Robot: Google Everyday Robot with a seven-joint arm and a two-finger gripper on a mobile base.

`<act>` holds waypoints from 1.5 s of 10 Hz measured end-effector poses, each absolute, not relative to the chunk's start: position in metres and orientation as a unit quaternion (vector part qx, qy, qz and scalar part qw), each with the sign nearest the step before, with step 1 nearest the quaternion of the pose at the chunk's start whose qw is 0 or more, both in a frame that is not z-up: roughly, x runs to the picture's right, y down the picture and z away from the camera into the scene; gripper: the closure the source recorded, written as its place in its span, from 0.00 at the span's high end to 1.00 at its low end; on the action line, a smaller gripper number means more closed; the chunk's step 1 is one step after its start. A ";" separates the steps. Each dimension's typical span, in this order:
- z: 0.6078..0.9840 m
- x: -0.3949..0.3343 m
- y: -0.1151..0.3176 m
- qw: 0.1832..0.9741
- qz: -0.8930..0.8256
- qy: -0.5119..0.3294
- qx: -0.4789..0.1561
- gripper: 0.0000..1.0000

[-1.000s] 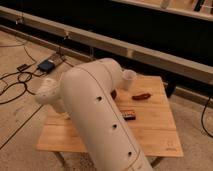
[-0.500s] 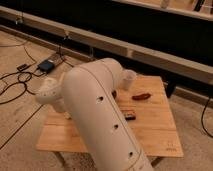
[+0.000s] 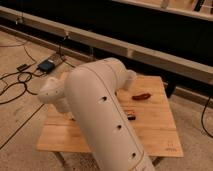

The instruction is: Wipe the white sponge on the table

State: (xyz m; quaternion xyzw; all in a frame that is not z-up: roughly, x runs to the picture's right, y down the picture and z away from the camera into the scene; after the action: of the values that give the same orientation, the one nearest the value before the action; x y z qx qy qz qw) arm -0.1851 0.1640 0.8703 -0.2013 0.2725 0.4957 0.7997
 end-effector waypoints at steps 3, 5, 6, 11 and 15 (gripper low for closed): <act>0.874 -0.165 0.163 0.774 0.521 0.289 -0.218 0.00; 0.887 -0.157 0.152 0.769 0.522 0.294 -0.222 0.00; 0.897 -0.159 0.143 0.771 0.521 0.291 -0.224 0.00; 0.907 -0.214 0.102 0.794 0.503 0.242 -0.240 0.00; 0.880 -0.254 0.119 0.807 0.475 0.215 -0.276 0.00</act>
State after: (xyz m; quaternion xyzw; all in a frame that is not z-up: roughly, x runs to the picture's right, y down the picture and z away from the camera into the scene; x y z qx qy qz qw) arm -0.2537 0.1187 0.8797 -0.2764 0.2152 0.4753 0.8071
